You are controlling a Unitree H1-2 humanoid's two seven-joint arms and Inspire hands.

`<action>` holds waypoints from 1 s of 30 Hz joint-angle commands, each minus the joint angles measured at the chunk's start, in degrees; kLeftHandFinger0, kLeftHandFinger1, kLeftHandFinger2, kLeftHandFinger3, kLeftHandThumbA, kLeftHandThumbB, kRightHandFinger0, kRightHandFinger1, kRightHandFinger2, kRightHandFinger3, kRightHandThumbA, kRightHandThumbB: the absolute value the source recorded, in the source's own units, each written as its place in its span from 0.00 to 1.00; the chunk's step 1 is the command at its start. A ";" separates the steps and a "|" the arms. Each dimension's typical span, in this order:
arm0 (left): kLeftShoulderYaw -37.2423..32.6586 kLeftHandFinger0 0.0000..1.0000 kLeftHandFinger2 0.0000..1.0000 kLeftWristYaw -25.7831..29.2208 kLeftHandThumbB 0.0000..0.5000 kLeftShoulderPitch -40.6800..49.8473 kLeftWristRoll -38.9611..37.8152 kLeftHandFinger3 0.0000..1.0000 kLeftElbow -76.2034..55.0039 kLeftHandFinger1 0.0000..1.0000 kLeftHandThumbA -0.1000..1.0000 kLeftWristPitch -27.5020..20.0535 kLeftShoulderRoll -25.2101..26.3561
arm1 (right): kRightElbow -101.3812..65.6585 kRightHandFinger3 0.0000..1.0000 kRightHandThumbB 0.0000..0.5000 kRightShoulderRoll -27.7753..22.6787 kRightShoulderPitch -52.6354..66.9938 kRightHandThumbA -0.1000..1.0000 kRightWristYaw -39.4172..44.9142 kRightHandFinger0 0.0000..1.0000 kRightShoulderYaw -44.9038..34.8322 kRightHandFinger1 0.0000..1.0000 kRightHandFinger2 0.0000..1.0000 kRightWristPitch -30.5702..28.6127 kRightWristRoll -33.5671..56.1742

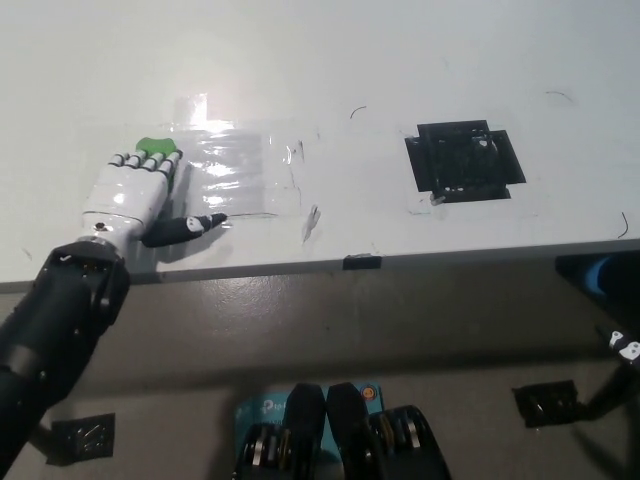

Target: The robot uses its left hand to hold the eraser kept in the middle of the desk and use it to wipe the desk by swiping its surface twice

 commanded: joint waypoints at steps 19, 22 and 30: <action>2.23 1.00 1.00 2.52 0.89 3.14 -2.03 1.00 0.67 1.00 1.00 0.44 -0.77 | -1.82 1.00 0.60 -1.26 -2.70 1.00 -0.31 1.00 -0.09 1.00 1.00 -0.85 0.38; 3.24 1.00 1.00 3.80 0.92 4.18 -2.90 1.00 2.28 1.00 1.00 0.00 -1.07 | -1.32 1.00 0.57 -1.31 -3.22 1.00 -0.39 1.00 0.06 1.00 1.00 -1.34 0.08; 7.40 1.00 1.00 6.46 0.89 6.37 -8.53 1.00 5.02 1.00 1.00 -3.92 -5.22 | -1.20 1.00 0.56 -1.66 -3.60 1.00 -0.89 1.00 -0.74 1.00 1.00 -2.36 0.22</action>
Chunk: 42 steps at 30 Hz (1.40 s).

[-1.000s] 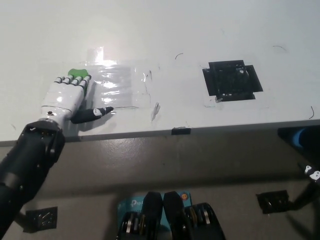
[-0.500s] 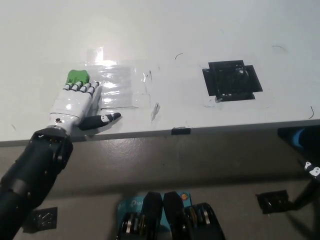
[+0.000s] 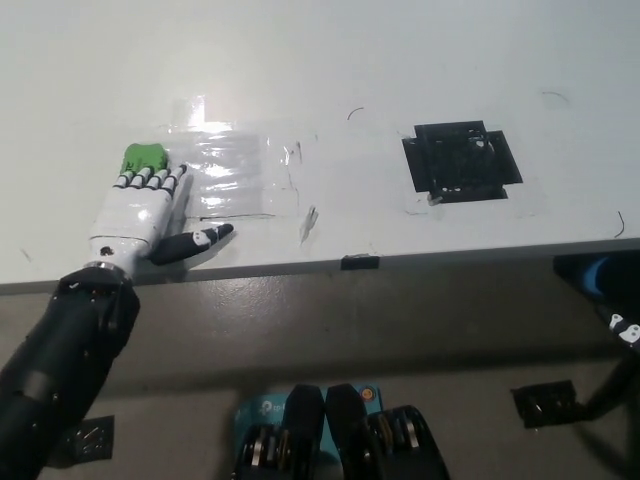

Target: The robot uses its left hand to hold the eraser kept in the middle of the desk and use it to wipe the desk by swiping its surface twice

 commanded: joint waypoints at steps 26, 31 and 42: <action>-5.94 1.00 1.00 -10.66 0.99 -1.34 -5.55 1.00 8.84 1.00 1.00 -3.25 -12.44 | -3.31 1.00 0.45 -1.79 -3.43 1.00 -1.52 1.00 -2.30 1.00 1.00 -0.44 1.23; -10.66 1.00 1.00 -13.78 1.00 -2.86 -2.96 1.00 10.22 1.00 1.00 0.51 -14.26 | -4.74 1.00 0.38 -1.46 -3.67 1.00 -2.12 1.00 -3.20 1.00 1.00 0.95 2.33; -15.38 1.00 1.00 -12.85 1.00 -6.28 -2.32 1.00 16.86 1.00 1.00 2.01 -21.21 | -4.71 0.97 0.34 0.19 -4.29 1.00 -4.23 1.00 -4.59 1.00 0.94 0.16 1.95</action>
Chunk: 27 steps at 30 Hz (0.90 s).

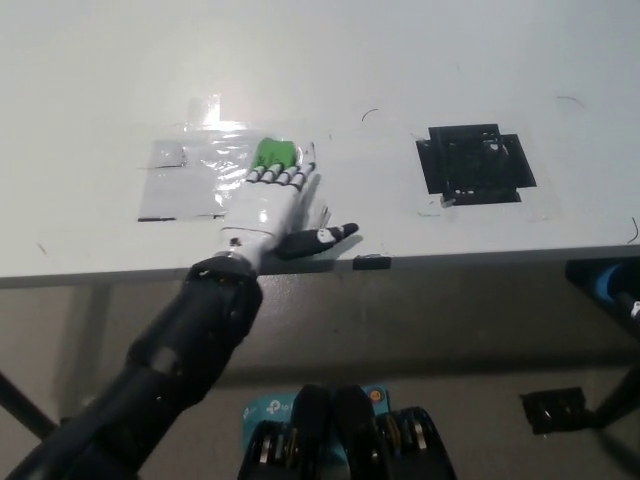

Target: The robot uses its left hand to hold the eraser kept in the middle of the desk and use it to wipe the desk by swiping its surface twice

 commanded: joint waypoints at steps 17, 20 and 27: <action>-8.64 1.00 1.00 -12.40 1.00 0.00 0.31 1.00 11.66 1.00 1.00 -0.66 -19.44 | -3.75 0.98 0.34 2.63 -3.61 1.00 -4.89 1.00 -3.81 1.00 0.87 -0.43 1.90; -8.98 1.00 1.00 -12.09 1.00 -0.33 0.69 1.00 12.67 1.00 1.00 -1.19 -20.40 | -3.66 1.00 0.28 2.95 -3.73 1.00 -5.25 1.00 -4.30 1.00 0.88 -0.86 2.41; -9.24 1.00 1.00 -12.68 1.00 0.76 0.73 1.00 11.86 1.00 1.00 -1.34 -19.65 | -2.76 1.00 0.27 3.70 -3.45 1.00 -6.96 1.00 -4.59 1.00 0.91 -2.28 0.77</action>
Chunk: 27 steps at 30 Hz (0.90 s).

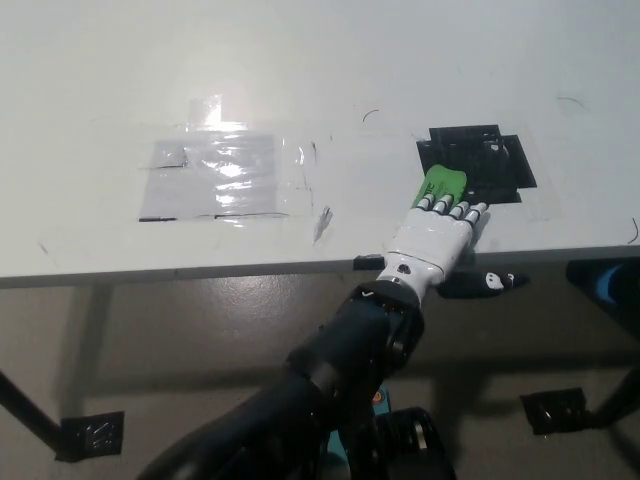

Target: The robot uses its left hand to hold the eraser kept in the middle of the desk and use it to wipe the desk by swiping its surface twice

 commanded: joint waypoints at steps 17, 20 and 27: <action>0.61 1.00 1.00 -12.15 1.00 4.79 -3.59 1.00 3.34 1.00 1.00 -2.99 5.57 | -2.00 0.99 0.25 -0.24 -0.92 1.00 -3.14 1.00 -1.08 1.00 0.90 -3.35 0.03; 2.81 1.00 1.00 -11.92 1.00 6.46 -4.91 1.00 1.06 1.00 1.00 -2.36 9.38 | -2.33 1.00 0.25 -0.11 -0.48 1.00 -3.02 1.00 -1.11 1.00 0.90 -2.56 0.47; 5.38 1.00 1.00 -12.20 1.00 9.02 -5.76 1.00 -1.94 1.00 1.00 -1.78 14.27 | -1.81 0.99 0.30 0.10 0.47 1.00 -3.33 1.00 -0.98 1.00 0.87 -3.85 -0.04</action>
